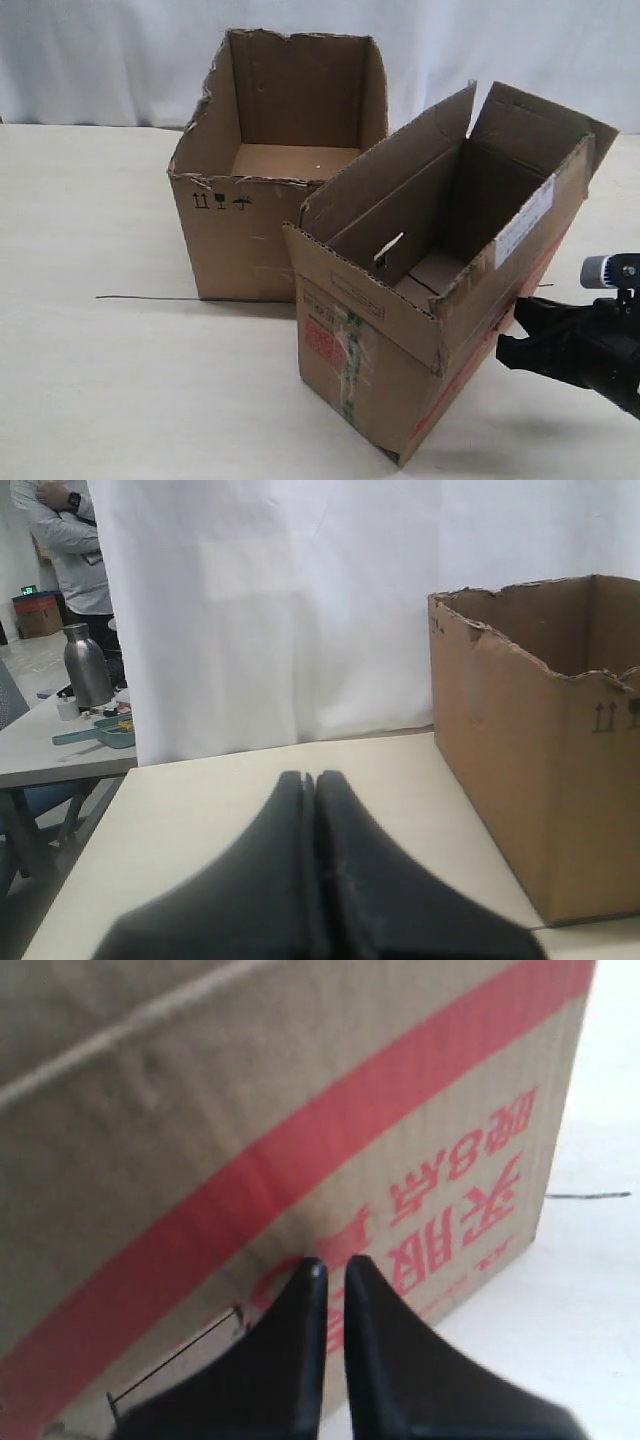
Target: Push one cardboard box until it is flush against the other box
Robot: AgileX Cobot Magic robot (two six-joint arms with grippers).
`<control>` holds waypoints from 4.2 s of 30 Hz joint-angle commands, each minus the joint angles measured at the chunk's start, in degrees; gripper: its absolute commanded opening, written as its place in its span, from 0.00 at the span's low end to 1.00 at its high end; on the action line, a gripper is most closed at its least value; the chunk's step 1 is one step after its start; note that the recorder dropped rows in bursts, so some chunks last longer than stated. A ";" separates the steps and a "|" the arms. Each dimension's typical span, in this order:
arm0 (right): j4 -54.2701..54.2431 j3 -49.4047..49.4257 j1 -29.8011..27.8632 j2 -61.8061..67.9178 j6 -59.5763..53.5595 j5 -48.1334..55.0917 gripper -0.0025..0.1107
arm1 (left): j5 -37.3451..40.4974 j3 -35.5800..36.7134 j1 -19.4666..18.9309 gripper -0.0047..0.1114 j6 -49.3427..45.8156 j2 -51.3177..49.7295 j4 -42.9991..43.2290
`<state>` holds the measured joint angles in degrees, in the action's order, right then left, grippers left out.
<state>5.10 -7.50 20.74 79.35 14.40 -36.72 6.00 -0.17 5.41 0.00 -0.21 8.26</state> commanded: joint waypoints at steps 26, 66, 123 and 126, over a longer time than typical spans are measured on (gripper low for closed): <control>-7.71 3.74 0.06 -6.23 -4.67 -4.88 0.07 | -0.33 0.17 -0.05 0.04 0.00 0.21 0.07; 2.03 -64.60 46.57 -4.03 -10.85 105.93 0.07 | -0.74 0.17 -0.05 0.04 0.00 0.21 0.07; 30.89 -56.78 30.75 5.13 -1.71 95.18 0.07 | -0.61 0.17 -0.05 0.04 0.00 0.21 0.07; 27.22 -57.53 30.75 1.13 -2.26 94.63 0.07 | -0.61 0.17 -0.05 0.04 0.00 0.21 0.07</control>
<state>34.57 -64.36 51.88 84.13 12.22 58.67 6.00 -0.17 5.41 0.00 -0.21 8.26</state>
